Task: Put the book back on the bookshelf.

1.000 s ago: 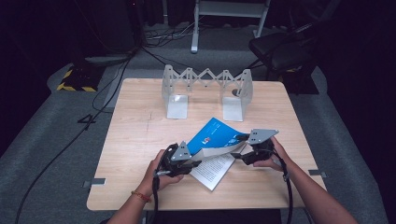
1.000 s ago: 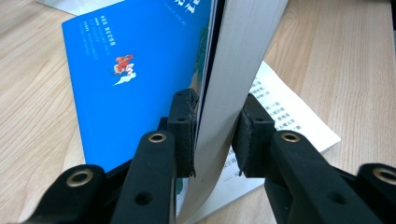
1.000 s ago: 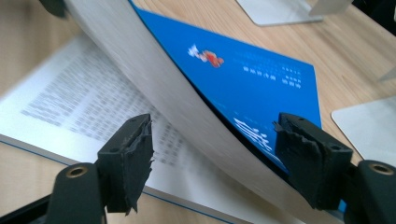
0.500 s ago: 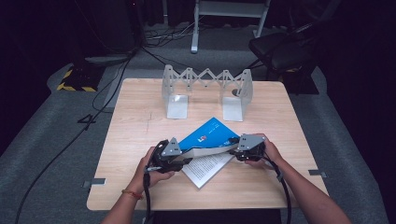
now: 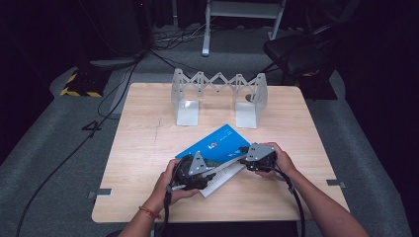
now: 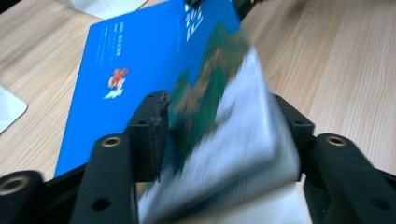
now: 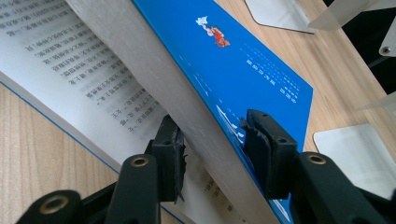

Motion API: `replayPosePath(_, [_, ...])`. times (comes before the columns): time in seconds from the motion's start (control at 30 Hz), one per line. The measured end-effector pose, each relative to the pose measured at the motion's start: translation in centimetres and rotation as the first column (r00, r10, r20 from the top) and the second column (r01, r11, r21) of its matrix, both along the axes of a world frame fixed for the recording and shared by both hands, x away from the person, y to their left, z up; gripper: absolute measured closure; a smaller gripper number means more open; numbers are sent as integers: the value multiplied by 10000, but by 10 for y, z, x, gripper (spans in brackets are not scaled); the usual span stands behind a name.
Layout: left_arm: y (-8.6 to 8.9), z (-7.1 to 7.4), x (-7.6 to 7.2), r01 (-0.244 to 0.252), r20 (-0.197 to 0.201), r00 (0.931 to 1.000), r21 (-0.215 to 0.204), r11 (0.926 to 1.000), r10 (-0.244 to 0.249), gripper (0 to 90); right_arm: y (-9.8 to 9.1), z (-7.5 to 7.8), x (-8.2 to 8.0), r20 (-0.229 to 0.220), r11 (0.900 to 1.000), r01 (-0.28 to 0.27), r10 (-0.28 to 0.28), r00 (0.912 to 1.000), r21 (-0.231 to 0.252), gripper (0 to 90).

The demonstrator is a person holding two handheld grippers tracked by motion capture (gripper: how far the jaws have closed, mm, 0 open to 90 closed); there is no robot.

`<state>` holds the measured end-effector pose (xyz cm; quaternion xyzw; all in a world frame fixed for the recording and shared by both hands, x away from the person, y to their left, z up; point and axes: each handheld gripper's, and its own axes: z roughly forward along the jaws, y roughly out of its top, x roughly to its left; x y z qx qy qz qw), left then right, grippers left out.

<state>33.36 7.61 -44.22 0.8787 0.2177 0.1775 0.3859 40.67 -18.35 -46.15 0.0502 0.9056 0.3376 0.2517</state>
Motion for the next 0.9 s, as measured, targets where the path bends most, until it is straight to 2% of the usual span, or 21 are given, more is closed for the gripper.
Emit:
replayPosePath(0.07, [-4,0,0,44,198,9998,231,9997,-49,542,2,1,-1,20,10000,11,-11,10000,-87,590])
replayPosePath(0.13, [-2,1,-1,66,428,9991,154,9999,-72,606,2,0,-1,14,9998,16,-16,10000,-178,589])
replayPosePath(0.23, [1,1,-2,156,750,9970,347,9993,-181,665,4,0,-1,4,9999,4,-4,10000,-100,588])
replayPosePath(0.33, [7,-1,0,194,491,9986,186,9996,-203,668,6,-2,-2,-20,9999,-76,76,10000,-113,588])
replayPosePath(0.43, [14,-2,4,120,117,9999,-277,9995,-117,631,8,-1,-1,-48,9999,-119,118,9999,-62,591])
replayPosePath(0.47, [14,-2,4,120,117,9999,-277,9995,-117,613,8,-1,-1,-48,9999,-119,118,9999,-62,591])
replayPosePath(0.5, [16,-3,5,100,-79,9999,-331,9994,-103,613,9,-1,-1,-70,9998,-154,154,9999,-95,593])
replayPosePath(0.53, [16,-5,7,-11,-244,9997,-356,9994,2,557,10,0,0,-79,9997,-196,195,9998,-170,596])
replayPosePath(0.6, [16,-6,7,-19,-217,9998,-197,9998,15,498,11,2,0,-133,9994,-215,212,9997,-267,598])
replayPosePath(0.7, [12,-9,9,-126,-388,9991,337,9994,139,404,13,5,2,-221,9986,-289,280,9994,-439,598])
replayPosePath(0.73, [10,-10,10,-197,-339,9992,564,9982,216,360,13,6,3,-274,9984,-300,288,9992,-475,600])
replayPosePath(0.77, [9,-11,9,-245,-257,9993,707,9972,263,353,14,8,3,-280,9979,-349,334,9990,-537,600])
replayPosePath(0.8, [8,-11,9,-276,-200,9994,710,9971,291,343,15,10,4,-315,9976,-344,326,9990,-598,600])
replayPosePath(0.83, [7,-11,8,-298,-100,9995,710,9970,306,347,16,12,4,-356,9974,-326,304,9989,-642,601])
replayPosePath(0.9, [8,-8,7,-312,206,9993,650,9974,299,424,17,15,6,-418,9969,-328,299,9987,-718,600])
